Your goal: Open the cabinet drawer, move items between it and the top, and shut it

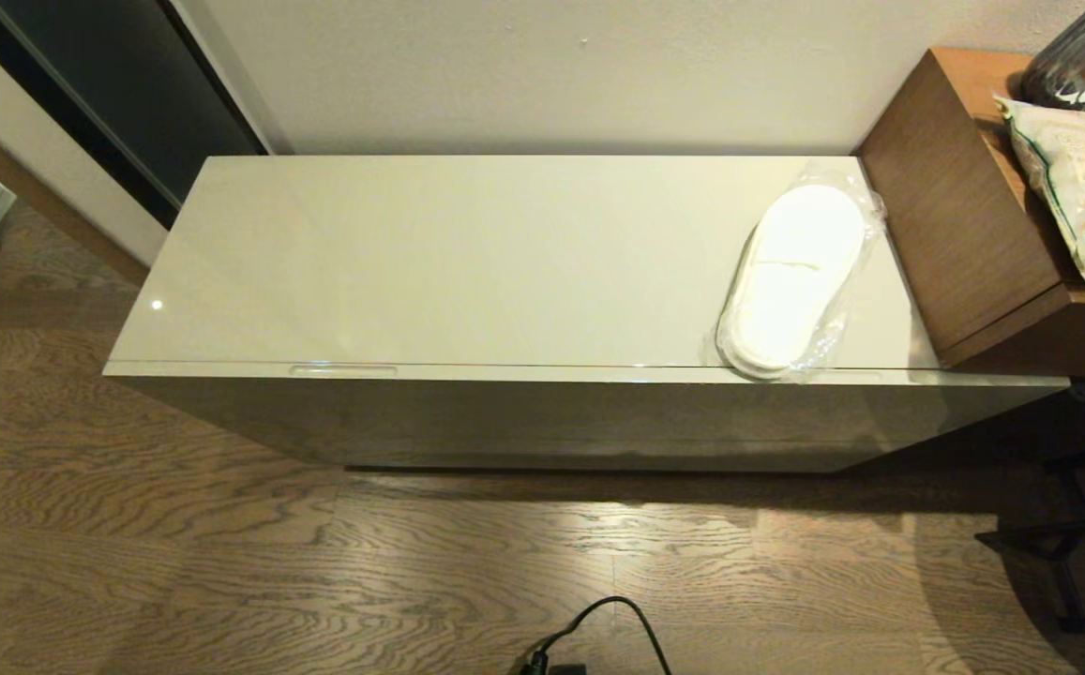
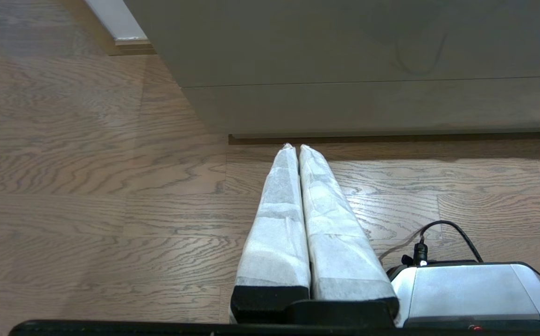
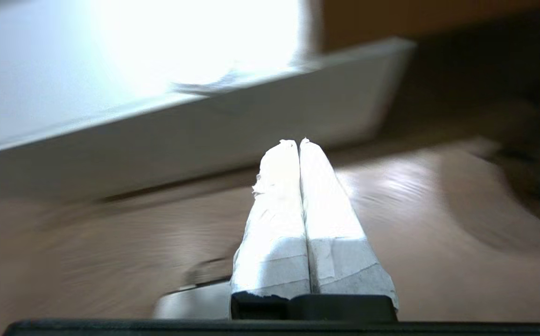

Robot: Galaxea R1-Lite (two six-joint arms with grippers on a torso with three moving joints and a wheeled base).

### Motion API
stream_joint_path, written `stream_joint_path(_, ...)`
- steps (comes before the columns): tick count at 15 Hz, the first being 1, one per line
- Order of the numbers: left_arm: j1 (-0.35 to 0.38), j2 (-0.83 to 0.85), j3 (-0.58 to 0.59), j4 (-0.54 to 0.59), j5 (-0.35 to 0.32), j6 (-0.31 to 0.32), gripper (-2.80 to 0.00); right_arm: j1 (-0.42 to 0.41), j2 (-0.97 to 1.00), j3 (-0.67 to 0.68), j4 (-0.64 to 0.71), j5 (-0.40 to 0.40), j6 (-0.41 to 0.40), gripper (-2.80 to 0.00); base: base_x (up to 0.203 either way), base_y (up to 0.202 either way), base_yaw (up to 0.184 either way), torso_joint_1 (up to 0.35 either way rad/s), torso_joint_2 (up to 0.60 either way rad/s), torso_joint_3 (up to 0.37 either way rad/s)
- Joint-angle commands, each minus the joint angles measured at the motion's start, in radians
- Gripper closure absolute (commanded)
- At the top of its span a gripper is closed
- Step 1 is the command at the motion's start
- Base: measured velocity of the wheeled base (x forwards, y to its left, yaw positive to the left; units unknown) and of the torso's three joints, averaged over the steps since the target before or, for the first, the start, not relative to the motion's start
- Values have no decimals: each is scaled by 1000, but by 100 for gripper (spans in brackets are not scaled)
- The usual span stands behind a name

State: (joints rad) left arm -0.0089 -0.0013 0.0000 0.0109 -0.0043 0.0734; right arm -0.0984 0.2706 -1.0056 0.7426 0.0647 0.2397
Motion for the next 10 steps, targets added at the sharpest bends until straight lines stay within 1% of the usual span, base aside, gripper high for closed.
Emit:
stream_joint_path(1,0,1,1,0,0,1,0,20,2,-12,-27,92,6,0,0,0,0,0,0,0)
stream_joint_path(3,1,1,1,0,0,0,0,84,-60,48,-86,95,-4,0,0,0,0,0,0,0)
stream_joint_path(4,0,1,2,0,0,0,0,99,-88,81,-109,98,-10,0,0,0,0,0,0,0)
stream_joint_path(6,0,1,1,0,0,0,0,102,-176,195,-154,102,-31,0,0,0,0,0,0,0)
stream_joint_path(7,0,1,1,0,0,0,0,102,-201,268,-215,95,-56,0,0,0,0,0,0,0)
stream_joint_path(10,1,1,0,0,0,0,0,103,-220,489,-401,27,-144,0,0,0,0,0,0,0)
